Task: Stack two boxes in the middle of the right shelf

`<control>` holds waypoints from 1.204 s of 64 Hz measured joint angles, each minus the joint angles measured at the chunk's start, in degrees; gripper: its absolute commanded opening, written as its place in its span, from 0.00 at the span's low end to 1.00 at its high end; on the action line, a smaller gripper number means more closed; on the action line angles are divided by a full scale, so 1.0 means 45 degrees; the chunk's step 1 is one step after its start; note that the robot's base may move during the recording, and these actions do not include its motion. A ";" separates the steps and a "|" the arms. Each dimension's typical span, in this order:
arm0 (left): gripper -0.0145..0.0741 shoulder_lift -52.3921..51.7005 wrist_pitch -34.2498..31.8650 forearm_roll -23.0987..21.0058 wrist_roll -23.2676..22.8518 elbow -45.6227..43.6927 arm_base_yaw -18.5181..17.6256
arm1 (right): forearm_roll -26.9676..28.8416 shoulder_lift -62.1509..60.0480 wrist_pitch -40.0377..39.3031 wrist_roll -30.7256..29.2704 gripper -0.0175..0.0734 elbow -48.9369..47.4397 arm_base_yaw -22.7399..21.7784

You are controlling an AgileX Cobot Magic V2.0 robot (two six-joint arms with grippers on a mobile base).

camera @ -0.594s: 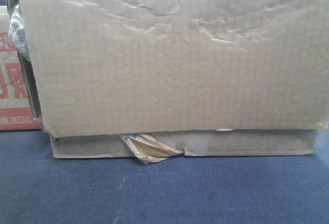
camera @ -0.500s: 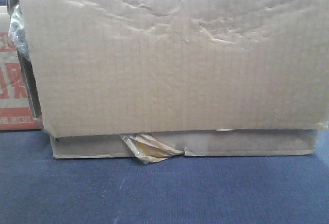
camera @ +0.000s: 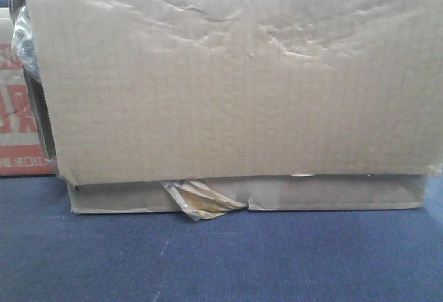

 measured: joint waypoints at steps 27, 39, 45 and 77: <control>0.04 0.0000 -0.1239 -0.0416 0.0000 0.0000 0.0000 | 0.0000 0.0000 -0.1286 0.0000 0.01 0.0000 0.0000; 0.04 -0.0022 -0.1899 -0.0466 0.0000 -0.0558 0.0000 | 0.0060 -0.0006 -0.2110 0.0000 0.01 -0.0592 0.0000; 0.04 -0.0027 -0.1557 -0.0466 0.0000 -0.2107 0.0000 | 0.0081 -0.0042 -0.1488 0.0000 0.01 -0.2197 0.0000; 0.61 0.5659 0.5995 0.0284 0.0000 -1.2446 -0.0063 | 0.0111 0.5887 0.3002 0.0000 0.59 -1.1406 0.0000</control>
